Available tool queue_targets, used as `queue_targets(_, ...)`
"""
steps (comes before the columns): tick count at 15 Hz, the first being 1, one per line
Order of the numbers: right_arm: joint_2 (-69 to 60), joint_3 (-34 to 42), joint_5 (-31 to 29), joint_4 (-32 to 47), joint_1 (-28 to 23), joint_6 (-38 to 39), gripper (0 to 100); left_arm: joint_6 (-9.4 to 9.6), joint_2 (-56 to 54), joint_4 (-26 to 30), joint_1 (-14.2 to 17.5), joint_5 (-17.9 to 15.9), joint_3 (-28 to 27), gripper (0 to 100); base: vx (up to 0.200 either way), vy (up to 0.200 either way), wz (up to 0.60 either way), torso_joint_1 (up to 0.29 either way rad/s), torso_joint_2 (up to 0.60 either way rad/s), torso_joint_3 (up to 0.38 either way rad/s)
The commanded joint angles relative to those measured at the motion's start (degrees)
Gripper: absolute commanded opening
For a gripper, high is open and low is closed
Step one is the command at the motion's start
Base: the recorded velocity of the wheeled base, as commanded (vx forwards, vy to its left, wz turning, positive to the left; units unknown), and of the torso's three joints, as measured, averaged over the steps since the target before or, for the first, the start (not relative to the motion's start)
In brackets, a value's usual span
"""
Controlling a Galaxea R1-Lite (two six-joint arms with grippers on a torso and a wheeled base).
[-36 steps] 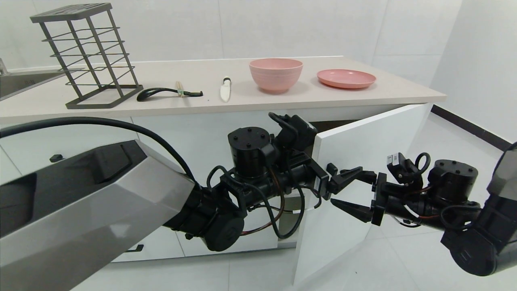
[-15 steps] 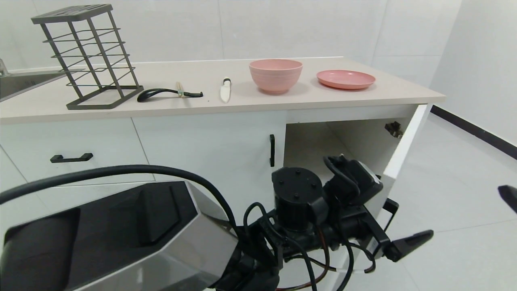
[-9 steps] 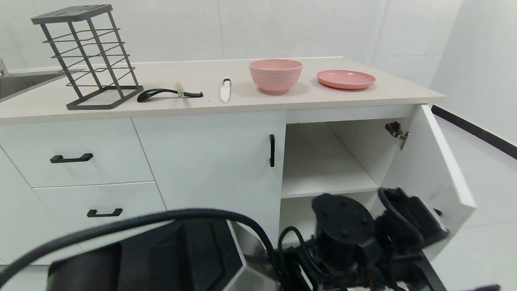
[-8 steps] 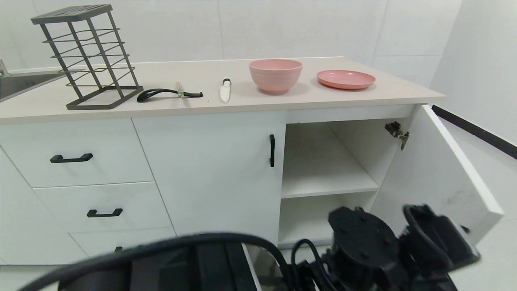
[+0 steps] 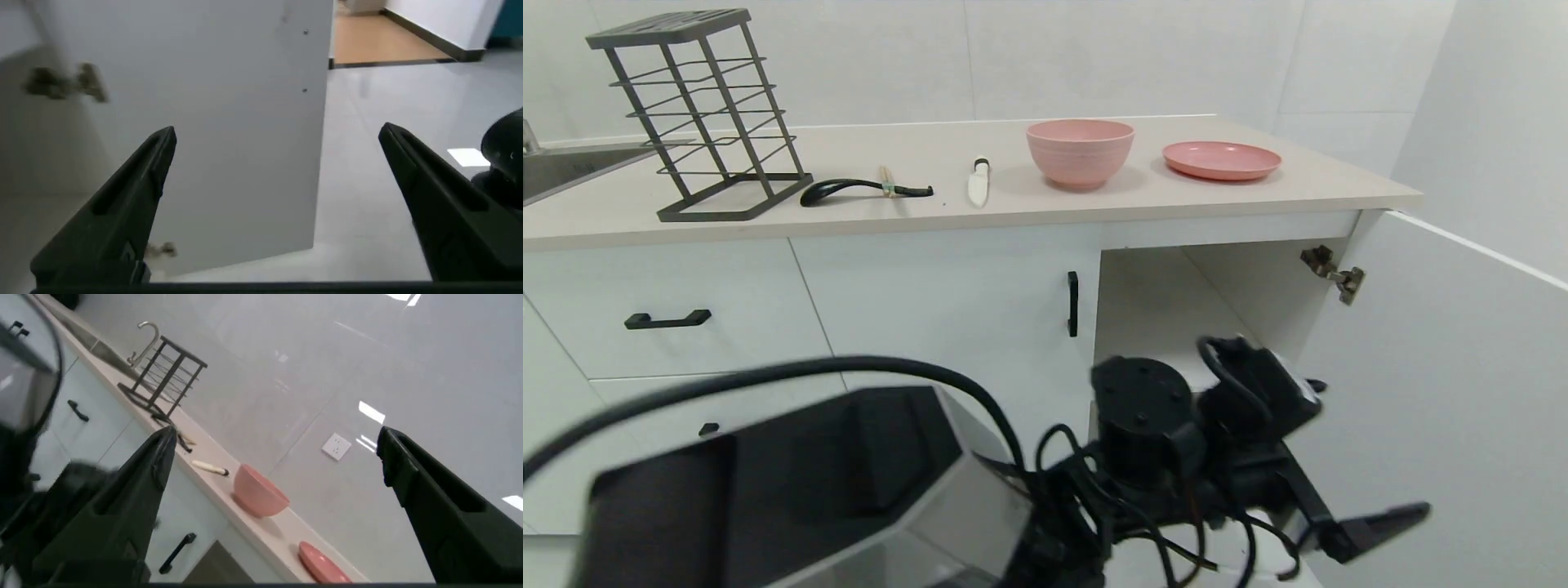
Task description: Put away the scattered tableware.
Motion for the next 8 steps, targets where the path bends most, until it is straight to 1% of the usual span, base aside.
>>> queue_targets(1,-2.16,2.46,0.07,0.05,-0.05,-0.10,100,0.06,-23.92,-1.86,14.90,-0.20,20.54,100,0.000,0.000,0.00,0.000,0.00,0.000)
queue_targets(2,-3.56,3.43,0.07,0.22,-0.05,-0.54,100,0.06,-29.90,-1.86,17.89,-0.20,25.99,100,0.000,0.000,0.00,0.000,0.00,0.000)
queue_targets(3,-4.27,4.48,0.07,0.22,-0.13,-0.54,100,0.06,-32.63,-1.86,19.03,-0.12,29.07,100,0.000,0.000,0.00,0.000,0.00,0.000)
queue_targets(4,-5.94,7.29,0.15,0.22,-0.13,-0.54,100,0.33,-37.37,-1.95,21.14,0.06,36.28,100,0.000,0.000,0.00,0.000,0.00,0.000)
queue_targets(5,-6.82,8.61,0.15,0.22,-0.13,-0.54,100,0.50,-39.66,-1.95,22.28,0.06,39.88,100,0.000,0.000,0.00,0.000,0.00,0.000)
queue_targets(6,-9.01,10.46,0.15,1.28,-0.22,-0.45,100,0.59,-44.49,-1.95,25.27,0.24,44.45,100,0.000,0.000,0.00,0.000,0.00,0.000)
queue_targets(8,-14.64,11.16,0.07,8.49,-0.13,-0.54,100,0.77,-50.38,-1.42,28.87,0.15,45.33,100,0.000,0.000,0.00,0.000,0.00,0.000)
